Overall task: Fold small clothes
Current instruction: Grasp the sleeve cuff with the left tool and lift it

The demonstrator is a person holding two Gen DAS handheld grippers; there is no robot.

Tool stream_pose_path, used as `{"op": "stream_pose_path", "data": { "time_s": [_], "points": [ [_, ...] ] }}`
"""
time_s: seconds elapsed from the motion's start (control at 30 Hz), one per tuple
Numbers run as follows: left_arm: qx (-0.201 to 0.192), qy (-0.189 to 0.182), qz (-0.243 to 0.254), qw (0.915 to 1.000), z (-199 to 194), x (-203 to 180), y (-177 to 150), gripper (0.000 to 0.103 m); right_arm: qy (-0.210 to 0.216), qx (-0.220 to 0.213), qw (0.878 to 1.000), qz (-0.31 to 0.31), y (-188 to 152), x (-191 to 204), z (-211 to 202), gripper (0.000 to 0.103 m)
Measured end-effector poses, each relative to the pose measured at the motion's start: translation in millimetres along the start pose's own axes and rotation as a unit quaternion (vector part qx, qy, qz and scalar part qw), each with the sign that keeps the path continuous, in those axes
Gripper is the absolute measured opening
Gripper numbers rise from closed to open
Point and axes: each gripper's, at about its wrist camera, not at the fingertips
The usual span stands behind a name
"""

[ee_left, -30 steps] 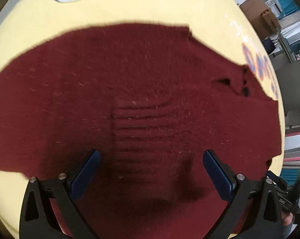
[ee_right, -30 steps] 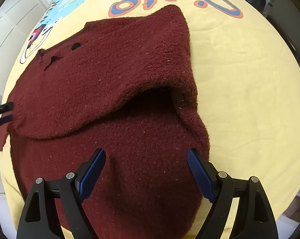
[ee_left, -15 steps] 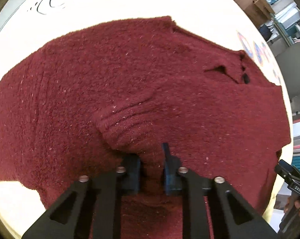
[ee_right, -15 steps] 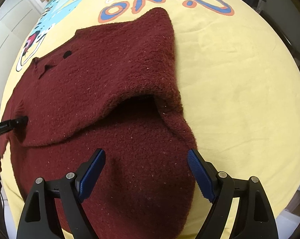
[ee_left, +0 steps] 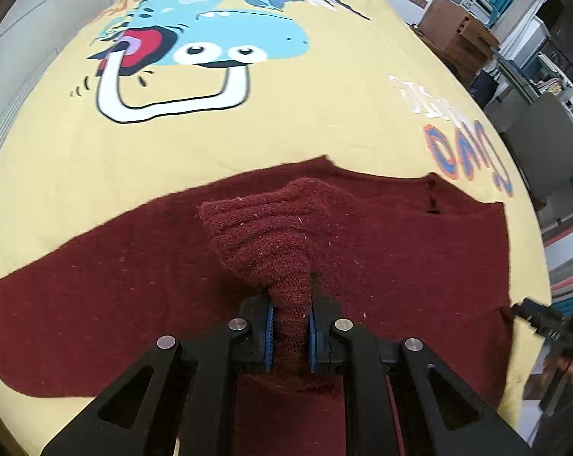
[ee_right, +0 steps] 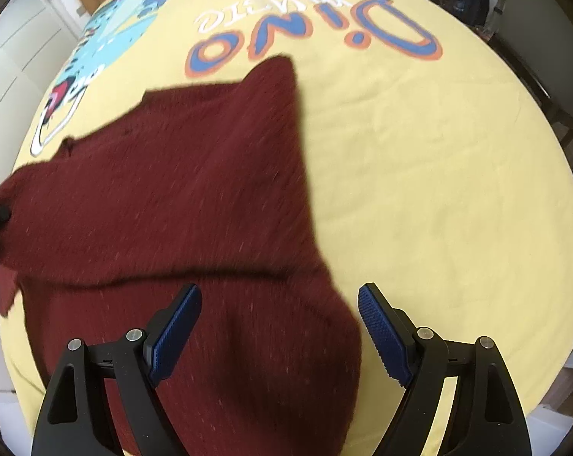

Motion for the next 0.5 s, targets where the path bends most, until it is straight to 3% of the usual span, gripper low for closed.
{"op": "stream_pose_path", "data": {
  "time_s": [0.13,0.27,0.33,0.4,0.5],
  "points": [
    [0.014,0.0,-0.017,0.9998,13.4,17.6,-9.6,0.011,-0.043,-0.005,0.999,-0.015,24.6,2.8,7.0,0.085],
    [0.03,0.022,-0.015,0.9992,32.1,30.0,-14.3,0.011,-0.002,0.0,1.0,-0.004,48.0,-1.2,17.9,0.084],
    [0.036,0.024,-0.019,0.9989,40.7,33.9,-15.2,0.011,-0.001,0.007,1.0,0.0,58.3,-0.5,28.0,0.083],
    [0.038,0.024,-0.021,0.9988,44.8,37.3,-16.1,0.011,-0.005,0.02,1.0,0.0,63.6,1.2,41.6,0.076],
    [0.037,0.022,-0.023,0.9988,45.8,39.3,-15.7,0.011,0.021,0.025,0.999,0.004,63.2,0.7,51.2,0.036]
  ]
}}
Point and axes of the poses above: each gripper's, at about its wrist camera, not at the fingertips, and z roughly the way its jaws point, x to its left, y to its top, and after that the axes turned 10 degrees about x, right-handed
